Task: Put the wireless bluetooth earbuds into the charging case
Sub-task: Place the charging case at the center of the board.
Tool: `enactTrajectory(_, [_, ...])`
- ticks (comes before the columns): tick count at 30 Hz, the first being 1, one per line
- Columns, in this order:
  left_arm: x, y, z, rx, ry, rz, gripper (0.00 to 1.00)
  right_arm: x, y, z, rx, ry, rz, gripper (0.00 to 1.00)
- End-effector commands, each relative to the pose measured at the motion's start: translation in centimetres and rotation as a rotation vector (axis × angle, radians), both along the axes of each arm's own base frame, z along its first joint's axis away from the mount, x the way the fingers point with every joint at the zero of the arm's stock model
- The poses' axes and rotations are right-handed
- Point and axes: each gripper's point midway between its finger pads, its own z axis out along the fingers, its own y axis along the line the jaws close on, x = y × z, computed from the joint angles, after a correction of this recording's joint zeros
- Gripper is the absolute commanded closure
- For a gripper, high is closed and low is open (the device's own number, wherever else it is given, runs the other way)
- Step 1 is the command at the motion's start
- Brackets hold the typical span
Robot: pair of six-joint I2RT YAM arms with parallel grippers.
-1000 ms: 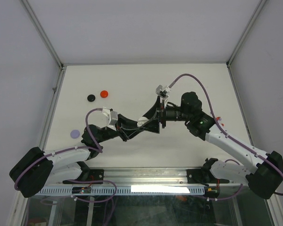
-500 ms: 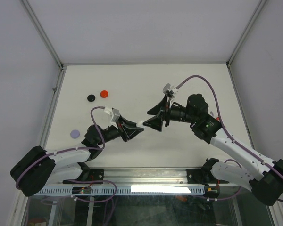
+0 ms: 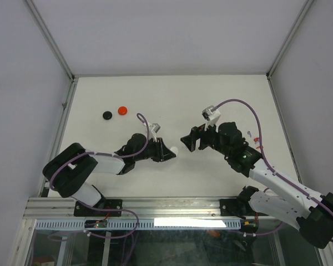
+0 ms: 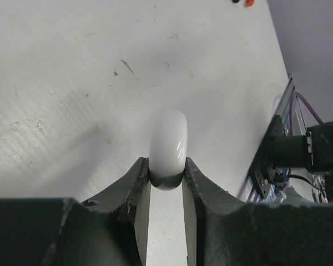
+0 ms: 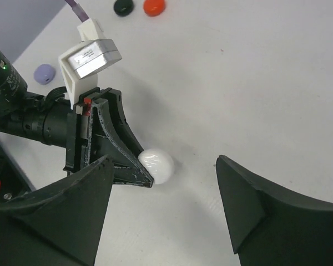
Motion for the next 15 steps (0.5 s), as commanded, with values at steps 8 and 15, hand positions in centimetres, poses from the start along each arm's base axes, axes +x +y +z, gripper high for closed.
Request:
enactTrajectory(8, [3.3,-3.9,-3.8,0.034,0.226,0.069,0.8,1.5,-2.1,0.9,-0.005,-0.071,-0.13,0.22])
enactTrajectory(15, [4.0,-3.3,-5.6,0.138,0.287,0.125,0.61,1.5,-2.4,0.7,-0.009,-0.071,-0.142,0.22])
